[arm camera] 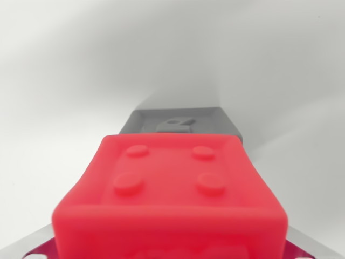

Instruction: Destack cube

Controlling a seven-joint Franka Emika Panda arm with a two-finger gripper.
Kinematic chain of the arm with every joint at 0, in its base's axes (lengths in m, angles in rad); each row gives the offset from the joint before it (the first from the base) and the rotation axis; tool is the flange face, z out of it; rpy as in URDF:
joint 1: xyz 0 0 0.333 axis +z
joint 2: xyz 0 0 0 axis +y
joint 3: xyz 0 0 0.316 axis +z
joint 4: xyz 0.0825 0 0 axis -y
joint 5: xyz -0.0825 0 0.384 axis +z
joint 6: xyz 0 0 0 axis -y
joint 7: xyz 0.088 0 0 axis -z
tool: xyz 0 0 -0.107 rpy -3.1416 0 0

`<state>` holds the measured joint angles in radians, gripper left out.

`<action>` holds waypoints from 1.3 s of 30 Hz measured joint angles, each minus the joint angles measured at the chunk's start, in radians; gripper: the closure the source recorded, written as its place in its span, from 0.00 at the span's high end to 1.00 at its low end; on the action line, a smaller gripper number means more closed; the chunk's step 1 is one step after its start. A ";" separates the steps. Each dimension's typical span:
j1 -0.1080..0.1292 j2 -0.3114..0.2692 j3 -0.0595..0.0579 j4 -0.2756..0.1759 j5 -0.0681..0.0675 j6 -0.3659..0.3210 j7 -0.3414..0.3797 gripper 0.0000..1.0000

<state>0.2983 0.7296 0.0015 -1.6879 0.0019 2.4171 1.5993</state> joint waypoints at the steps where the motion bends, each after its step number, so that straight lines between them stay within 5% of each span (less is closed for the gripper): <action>1: 0.000 -0.002 0.000 0.000 0.000 -0.002 0.000 0.00; 39: 0.000 -0.148 0.000 -0.008 0.000 -0.138 0.000 0.00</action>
<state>0.2983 0.5813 0.0015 -1.6955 0.0019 2.2792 1.5993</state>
